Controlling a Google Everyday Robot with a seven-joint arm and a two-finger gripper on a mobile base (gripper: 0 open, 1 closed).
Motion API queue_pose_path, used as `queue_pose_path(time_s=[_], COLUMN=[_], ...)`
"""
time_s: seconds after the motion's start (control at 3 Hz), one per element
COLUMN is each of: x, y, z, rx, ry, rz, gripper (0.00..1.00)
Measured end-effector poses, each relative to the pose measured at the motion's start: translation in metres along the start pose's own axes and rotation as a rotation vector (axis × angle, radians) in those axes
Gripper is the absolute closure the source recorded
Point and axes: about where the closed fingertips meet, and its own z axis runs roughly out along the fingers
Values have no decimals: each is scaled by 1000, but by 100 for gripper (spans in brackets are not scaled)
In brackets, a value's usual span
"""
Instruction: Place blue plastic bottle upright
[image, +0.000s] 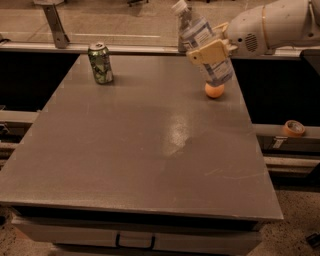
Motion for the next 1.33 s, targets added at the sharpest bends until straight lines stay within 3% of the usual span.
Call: queue_pose_path(time_s=[0.33, 0.67, 1.0, 1.33], x=[8, 1, 9, 20], y=[5, 8, 16, 39], z=[-9, -16, -6, -9], rx=[-39, -39, -79, -138], ry=[-197, -244, -294, -417], rz=[20, 19, 44, 74], gripper=[100, 100, 100, 100])
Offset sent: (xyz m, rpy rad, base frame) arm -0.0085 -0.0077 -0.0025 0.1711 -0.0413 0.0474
